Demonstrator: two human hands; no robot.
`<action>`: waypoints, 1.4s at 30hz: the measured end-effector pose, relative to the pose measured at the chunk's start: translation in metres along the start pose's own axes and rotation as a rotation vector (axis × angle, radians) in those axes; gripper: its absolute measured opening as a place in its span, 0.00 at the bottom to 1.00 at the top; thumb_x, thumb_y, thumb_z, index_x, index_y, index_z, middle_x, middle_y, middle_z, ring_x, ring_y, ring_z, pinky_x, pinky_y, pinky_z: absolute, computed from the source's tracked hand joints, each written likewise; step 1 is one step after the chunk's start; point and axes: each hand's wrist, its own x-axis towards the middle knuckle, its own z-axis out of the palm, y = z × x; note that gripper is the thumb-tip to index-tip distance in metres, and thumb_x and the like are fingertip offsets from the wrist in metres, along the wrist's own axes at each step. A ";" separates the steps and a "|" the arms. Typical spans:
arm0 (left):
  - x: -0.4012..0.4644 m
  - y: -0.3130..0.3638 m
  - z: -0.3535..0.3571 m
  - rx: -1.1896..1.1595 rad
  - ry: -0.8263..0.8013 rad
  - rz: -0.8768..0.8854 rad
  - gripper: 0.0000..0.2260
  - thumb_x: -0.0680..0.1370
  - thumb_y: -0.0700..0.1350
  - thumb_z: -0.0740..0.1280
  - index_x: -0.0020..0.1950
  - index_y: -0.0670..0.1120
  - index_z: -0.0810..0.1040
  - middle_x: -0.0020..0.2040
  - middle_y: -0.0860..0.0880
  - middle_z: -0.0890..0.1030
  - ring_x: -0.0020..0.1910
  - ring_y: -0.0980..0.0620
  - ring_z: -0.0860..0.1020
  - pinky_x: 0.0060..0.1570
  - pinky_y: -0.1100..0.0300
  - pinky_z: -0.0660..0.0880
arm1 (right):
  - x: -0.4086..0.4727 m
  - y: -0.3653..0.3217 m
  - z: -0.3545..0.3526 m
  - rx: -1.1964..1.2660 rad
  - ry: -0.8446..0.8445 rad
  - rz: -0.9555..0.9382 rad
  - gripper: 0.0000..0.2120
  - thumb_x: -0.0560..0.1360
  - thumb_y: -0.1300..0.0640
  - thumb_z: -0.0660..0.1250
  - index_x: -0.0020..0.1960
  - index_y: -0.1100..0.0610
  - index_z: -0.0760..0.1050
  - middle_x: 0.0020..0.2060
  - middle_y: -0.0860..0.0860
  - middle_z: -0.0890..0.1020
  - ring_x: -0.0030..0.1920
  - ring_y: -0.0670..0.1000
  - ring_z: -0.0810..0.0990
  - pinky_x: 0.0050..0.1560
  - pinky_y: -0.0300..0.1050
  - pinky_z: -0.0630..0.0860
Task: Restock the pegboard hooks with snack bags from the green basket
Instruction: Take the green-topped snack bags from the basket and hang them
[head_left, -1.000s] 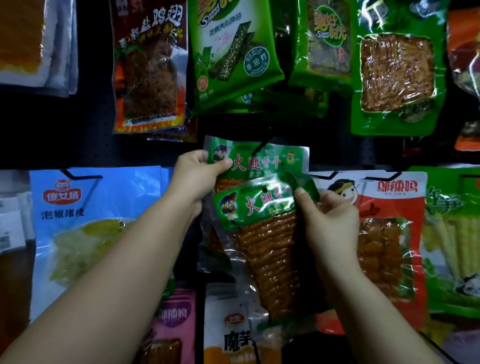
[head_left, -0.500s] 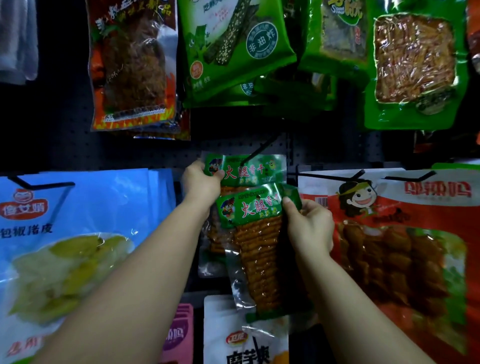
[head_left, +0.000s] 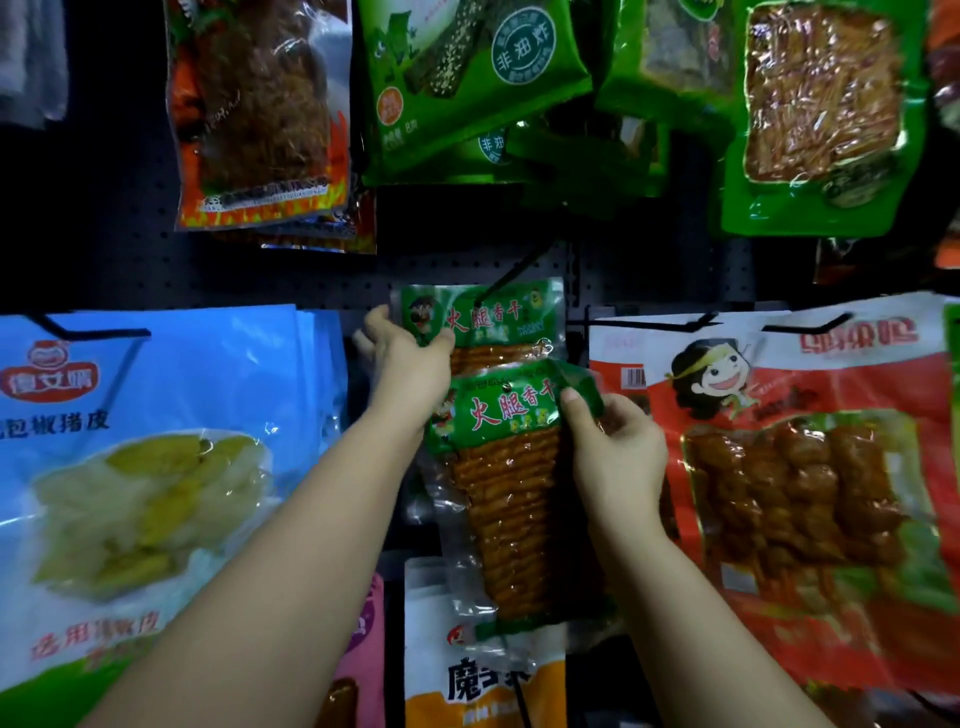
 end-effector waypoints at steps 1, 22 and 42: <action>-0.011 0.003 -0.004 0.011 0.007 0.040 0.29 0.76 0.49 0.67 0.72 0.45 0.58 0.70 0.45 0.60 0.69 0.46 0.63 0.64 0.56 0.63 | -0.005 -0.003 -0.003 0.049 -0.013 -0.011 0.10 0.74 0.45 0.67 0.43 0.51 0.80 0.39 0.48 0.84 0.45 0.53 0.82 0.52 0.58 0.77; -0.086 0.067 -0.067 -0.502 -0.235 0.319 0.01 0.68 0.52 0.73 0.37 0.58 0.82 0.39 0.54 0.86 0.40 0.55 0.84 0.37 0.63 0.79 | -0.018 -0.091 -0.058 0.351 -0.084 -0.333 0.09 0.78 0.52 0.65 0.41 0.51 0.79 0.38 0.50 0.84 0.41 0.49 0.83 0.44 0.50 0.79; -0.051 0.102 -0.063 -0.375 -0.146 0.447 0.03 0.71 0.50 0.72 0.41 0.51 0.82 0.44 0.48 0.85 0.47 0.46 0.83 0.52 0.42 0.78 | 0.014 -0.131 -0.045 0.166 -0.002 -0.359 0.12 0.80 0.54 0.60 0.48 0.60 0.80 0.41 0.57 0.84 0.46 0.57 0.82 0.49 0.57 0.78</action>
